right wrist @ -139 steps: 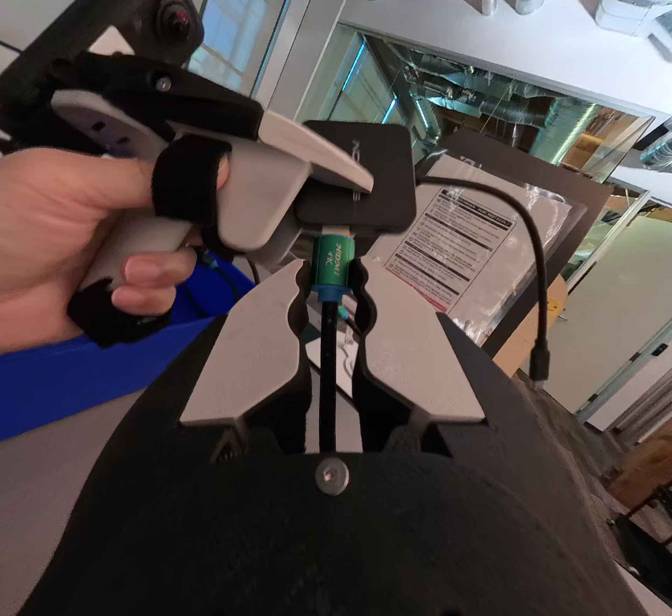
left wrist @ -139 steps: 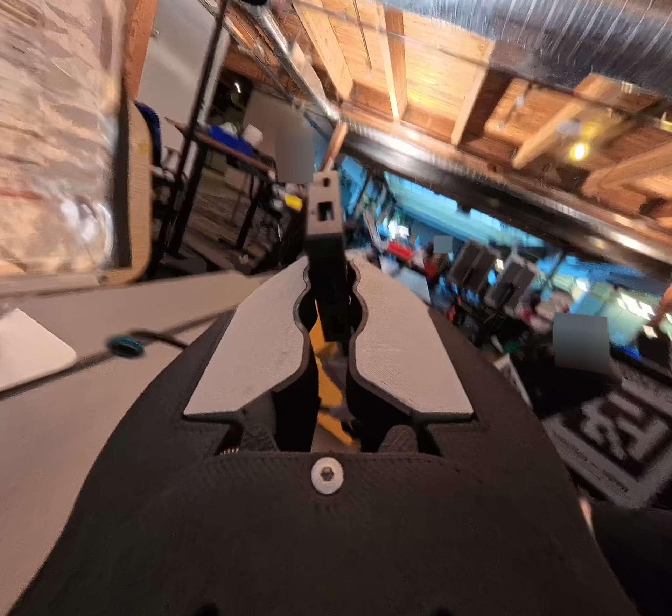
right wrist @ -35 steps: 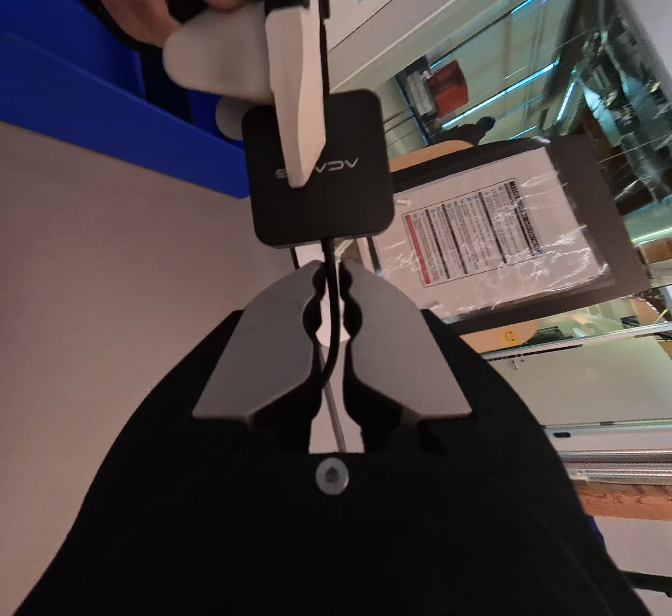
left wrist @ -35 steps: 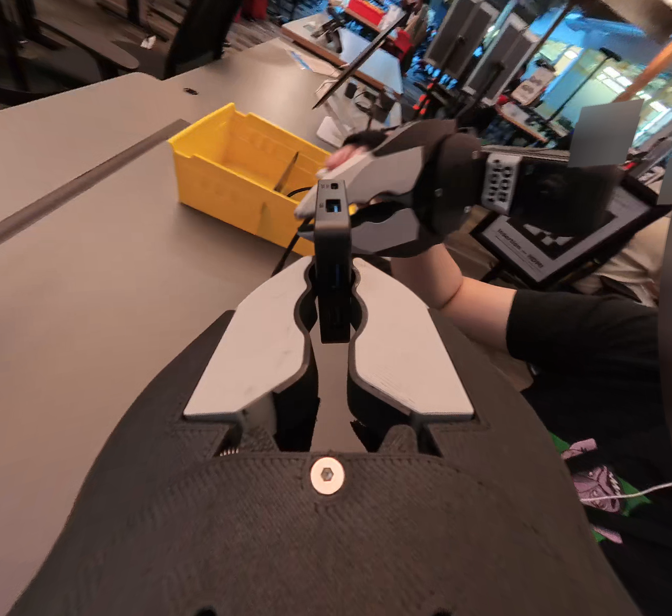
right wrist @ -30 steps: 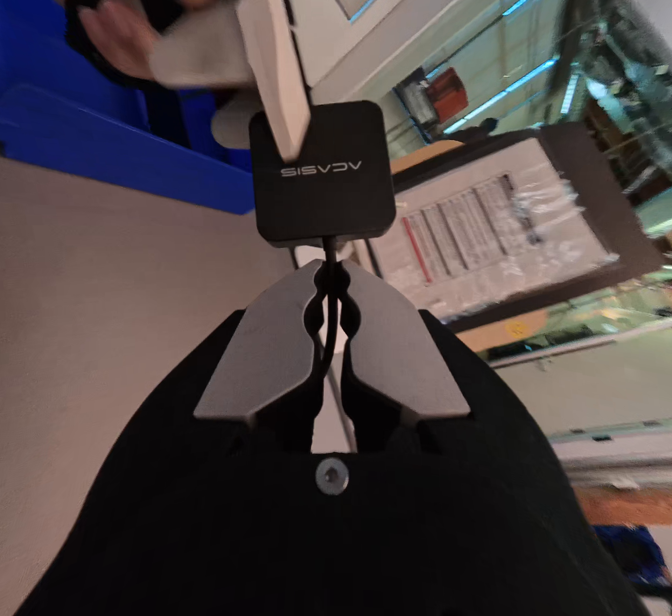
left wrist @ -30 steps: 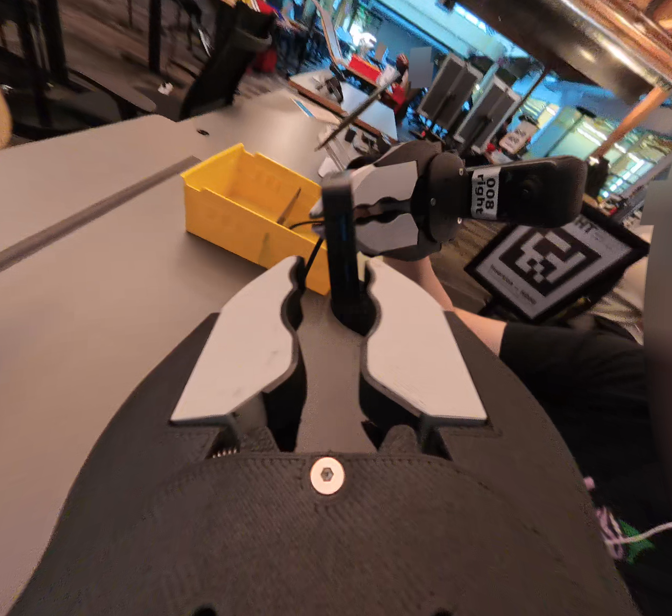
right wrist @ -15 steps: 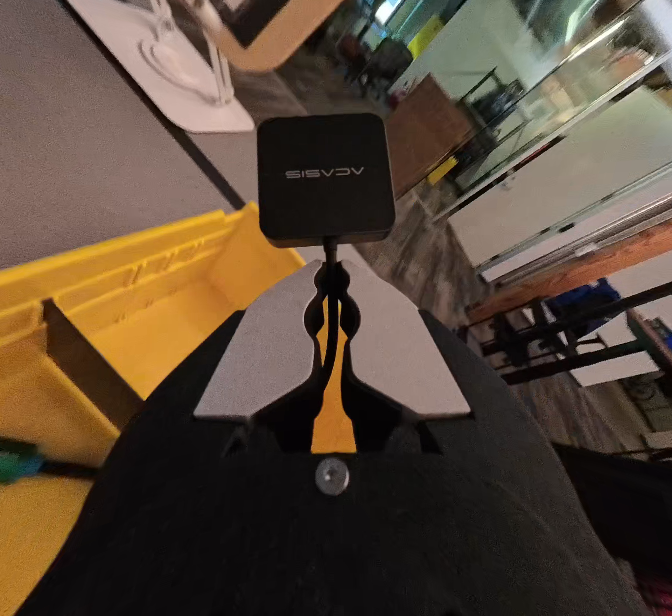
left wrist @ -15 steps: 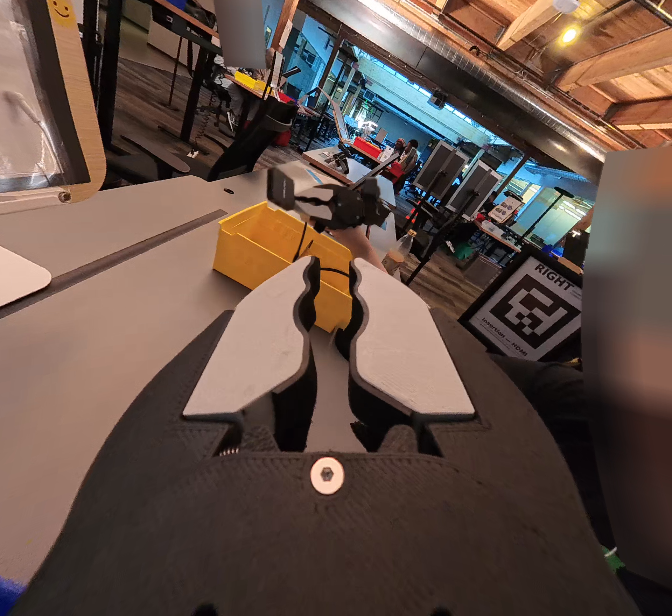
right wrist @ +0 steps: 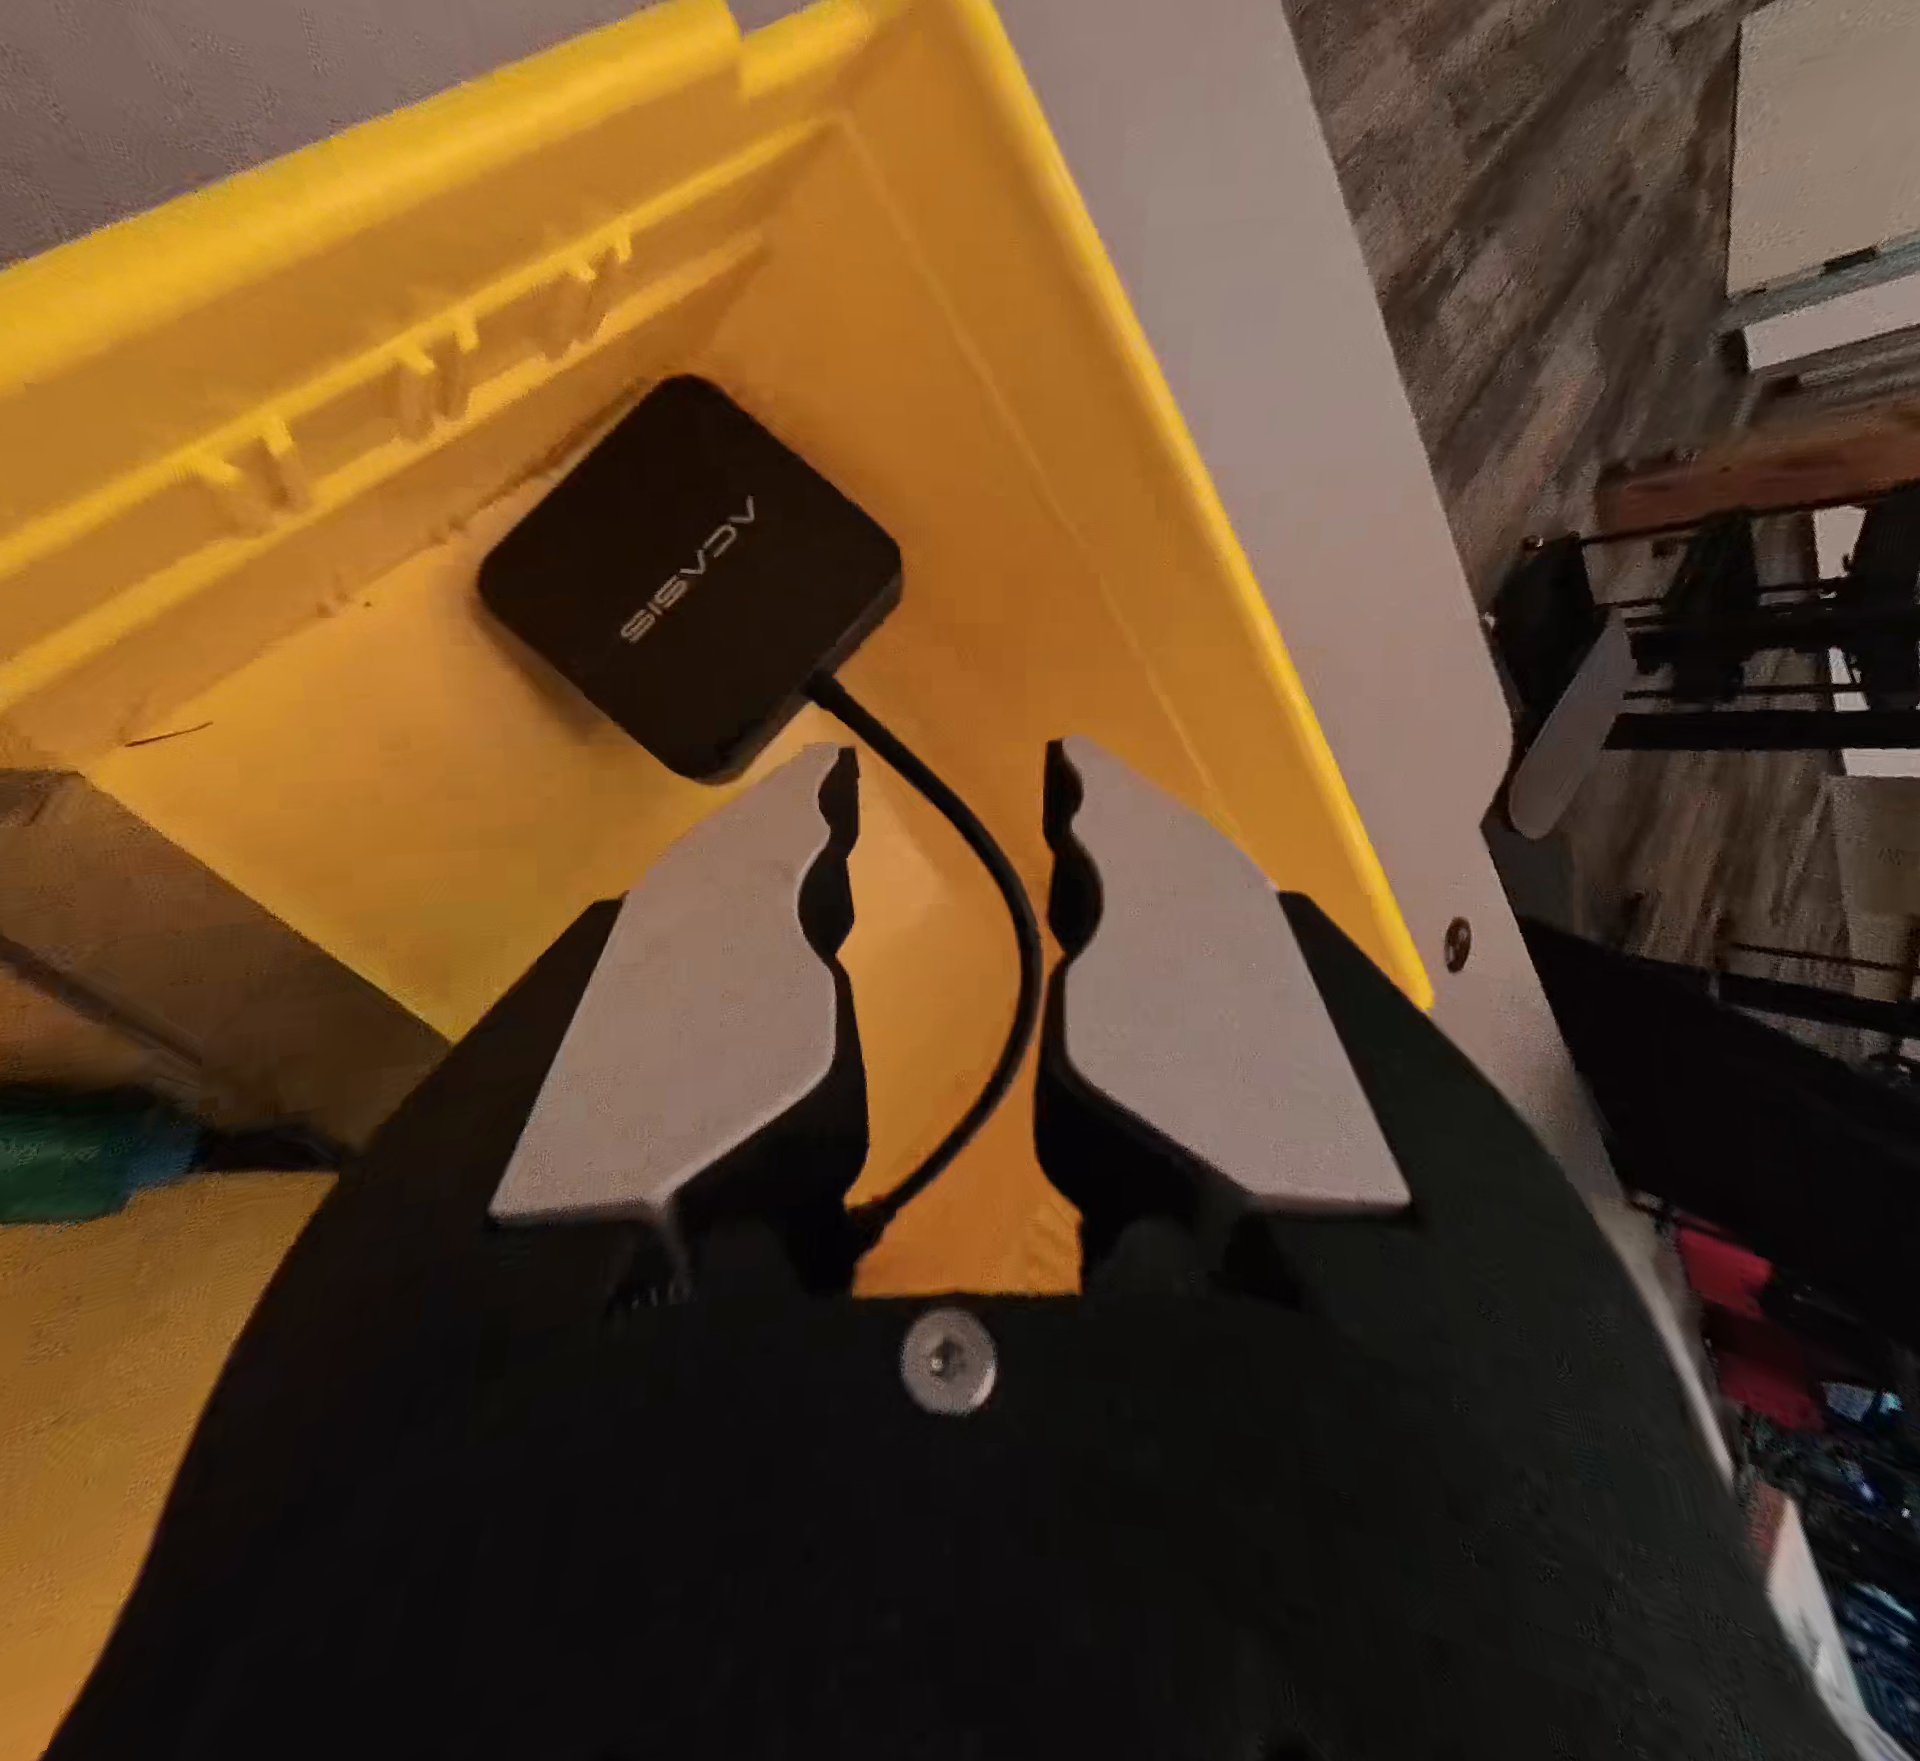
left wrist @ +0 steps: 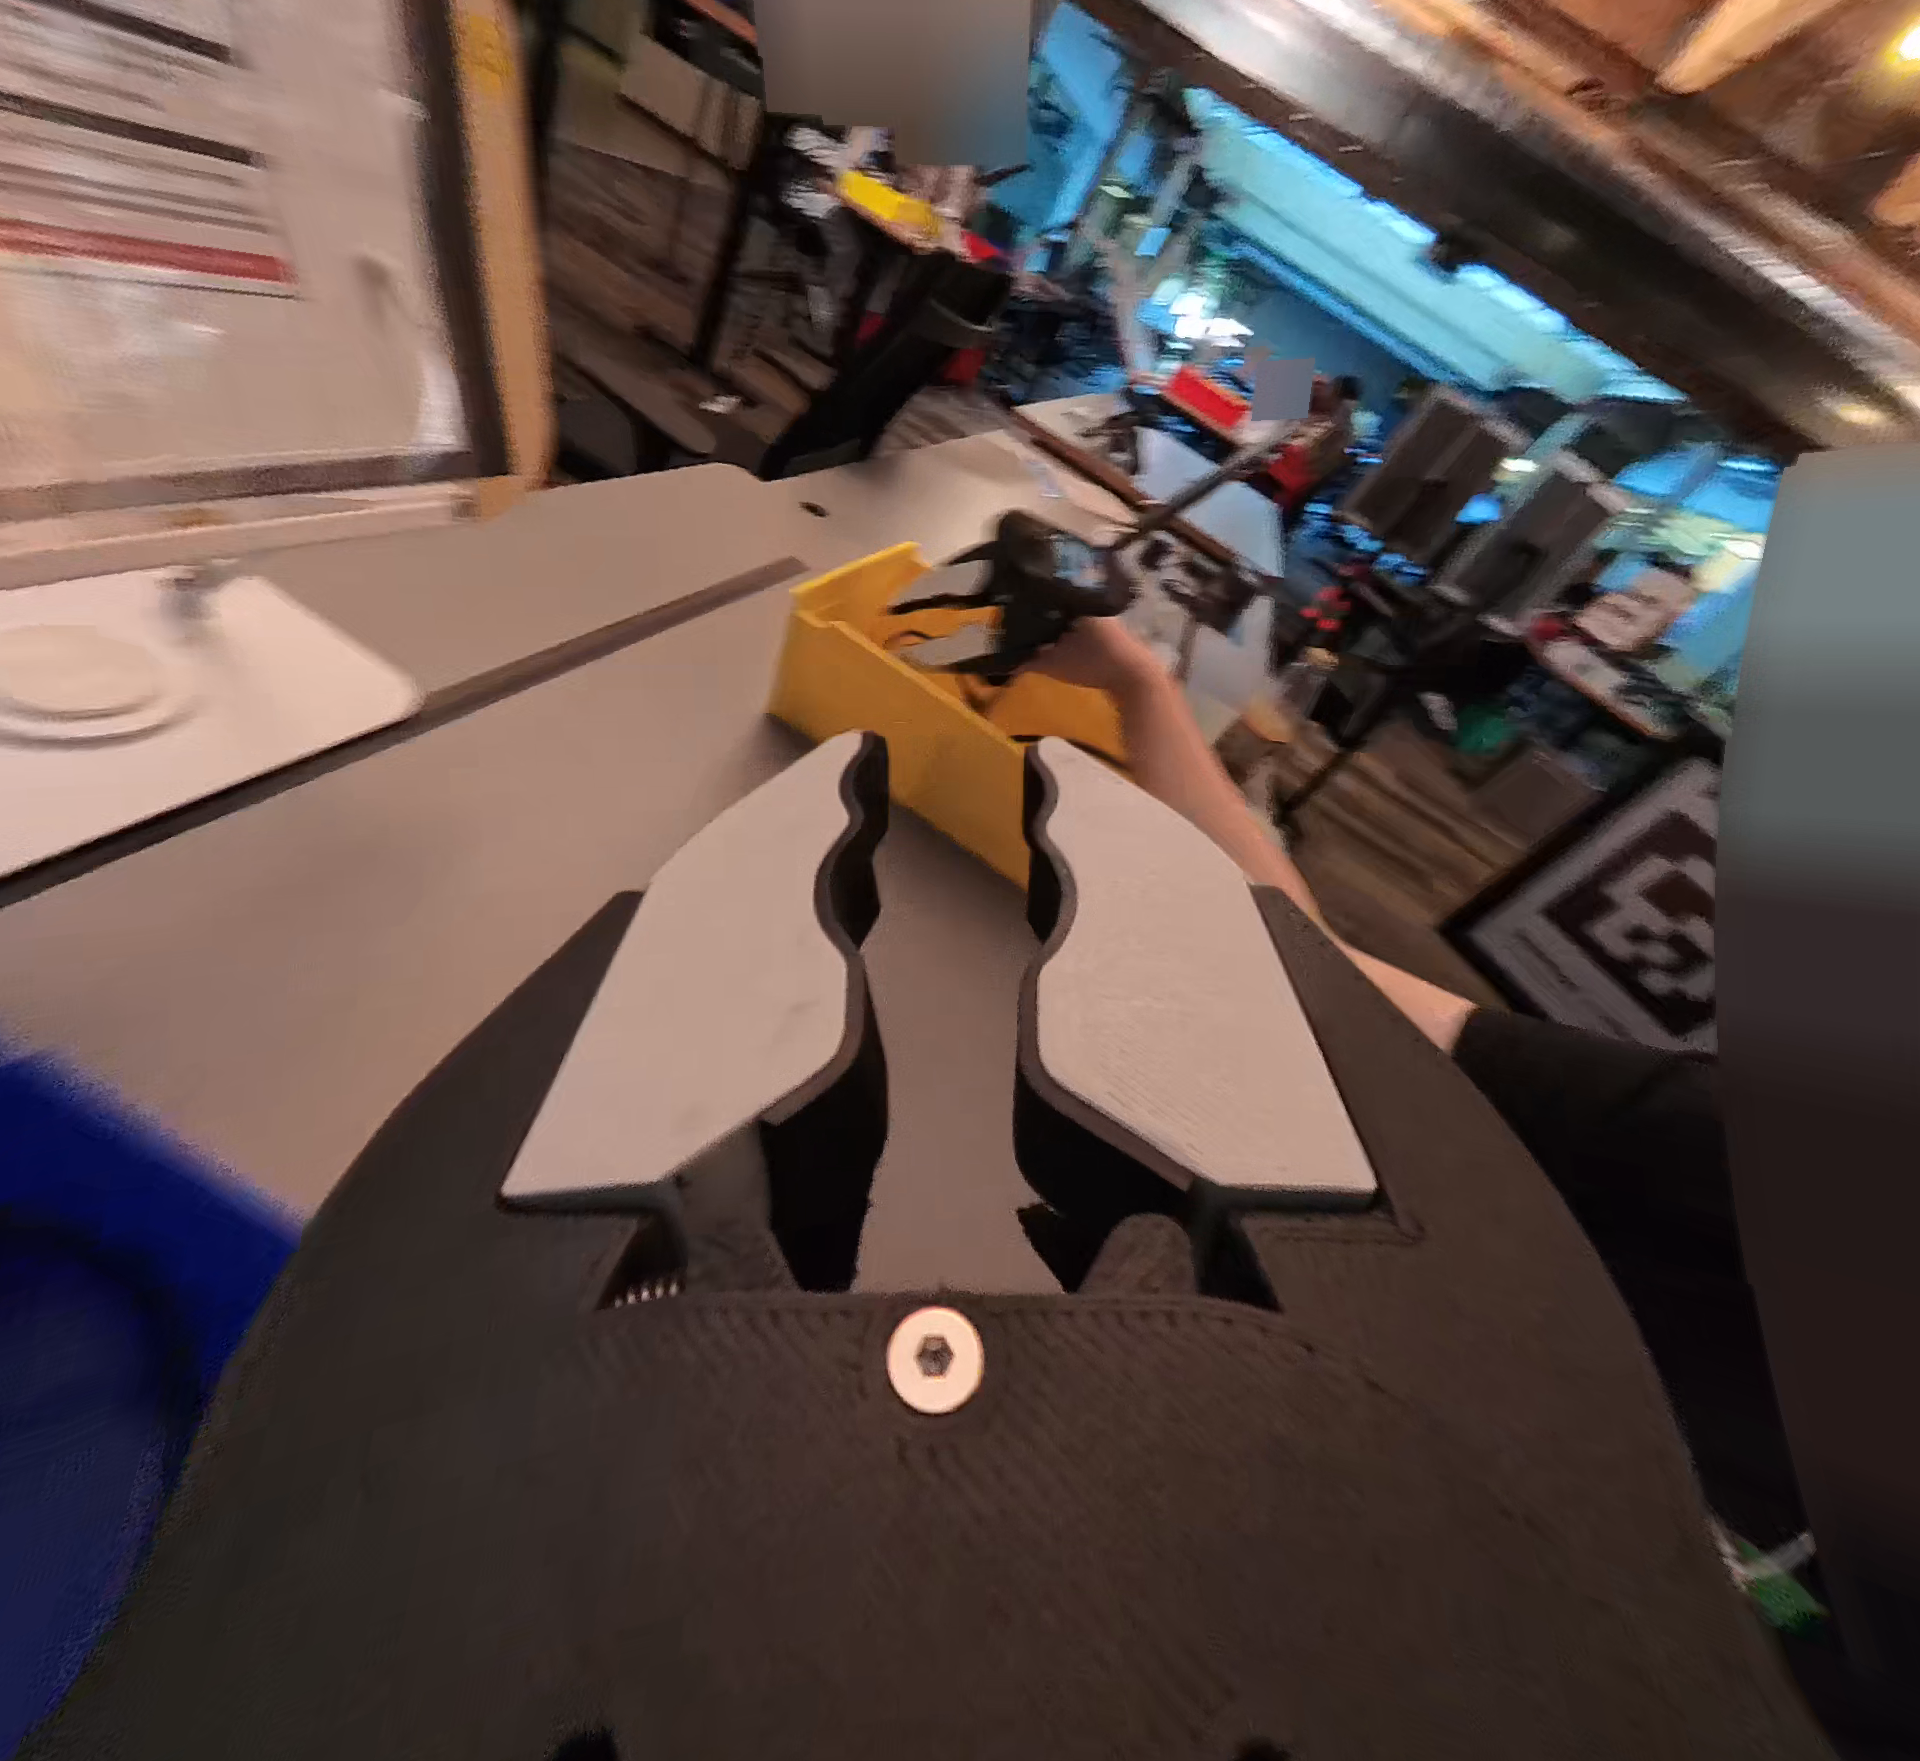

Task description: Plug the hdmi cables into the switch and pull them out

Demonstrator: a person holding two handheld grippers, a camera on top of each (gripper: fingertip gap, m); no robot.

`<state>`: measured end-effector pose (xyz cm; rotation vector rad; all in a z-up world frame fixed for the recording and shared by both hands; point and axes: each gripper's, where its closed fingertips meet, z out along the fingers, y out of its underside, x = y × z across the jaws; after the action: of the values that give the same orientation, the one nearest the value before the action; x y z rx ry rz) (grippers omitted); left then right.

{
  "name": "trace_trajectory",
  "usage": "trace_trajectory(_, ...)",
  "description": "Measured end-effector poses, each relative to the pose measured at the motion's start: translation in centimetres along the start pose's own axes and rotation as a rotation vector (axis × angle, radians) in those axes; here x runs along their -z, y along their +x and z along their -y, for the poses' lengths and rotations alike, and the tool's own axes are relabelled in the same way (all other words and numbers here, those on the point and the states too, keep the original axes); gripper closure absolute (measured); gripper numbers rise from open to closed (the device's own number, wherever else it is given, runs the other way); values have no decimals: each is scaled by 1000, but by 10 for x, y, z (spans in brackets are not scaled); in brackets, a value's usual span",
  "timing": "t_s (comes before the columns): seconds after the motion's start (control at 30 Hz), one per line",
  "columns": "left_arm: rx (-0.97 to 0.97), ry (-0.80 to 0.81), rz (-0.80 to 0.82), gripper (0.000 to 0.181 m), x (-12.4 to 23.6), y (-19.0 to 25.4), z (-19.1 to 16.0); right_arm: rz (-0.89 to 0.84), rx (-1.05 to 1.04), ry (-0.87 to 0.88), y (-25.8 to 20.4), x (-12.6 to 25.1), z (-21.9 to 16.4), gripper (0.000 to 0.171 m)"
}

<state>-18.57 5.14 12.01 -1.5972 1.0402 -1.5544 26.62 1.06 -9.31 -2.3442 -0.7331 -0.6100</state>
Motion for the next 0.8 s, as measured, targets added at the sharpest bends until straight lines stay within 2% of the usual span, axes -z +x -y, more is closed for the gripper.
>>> trace_trajectory(0.1, -65, 73, 271, 153, 53, -32, 17, -31, -46, 102, 10, 30, 13, 140)
trace_trajectory(0.23, -119, 271, 621, 154, 150, -69, 38, -158, -111, 187, 34, 74, 27, 139)
trace_trajectory(0.33, -80, 330, 793, 153, 203, -96, 33, -227, -129, 267, 42, 97, 45, 139)
trace_trajectory(0.43, -25, 362, 944, 151, 238, -121, 24, -260, -138, 307, 42, 106, 58, 139)
trace_trajectory(0.53, -15, 384, 982, 151, 244, -138, 20, -268, -114, 287, 37, 105, 66, 138)
trace_trajectory(0.63, -24, 344, 931, 151, 226, -142, 20, -265, -71, 264, 28, 104, 73, 138)
trace_trajectory(0.8, -310, 271, 809, 152, 174, -103, 47, -231, -30, 304, 14, 105, 92, 138)
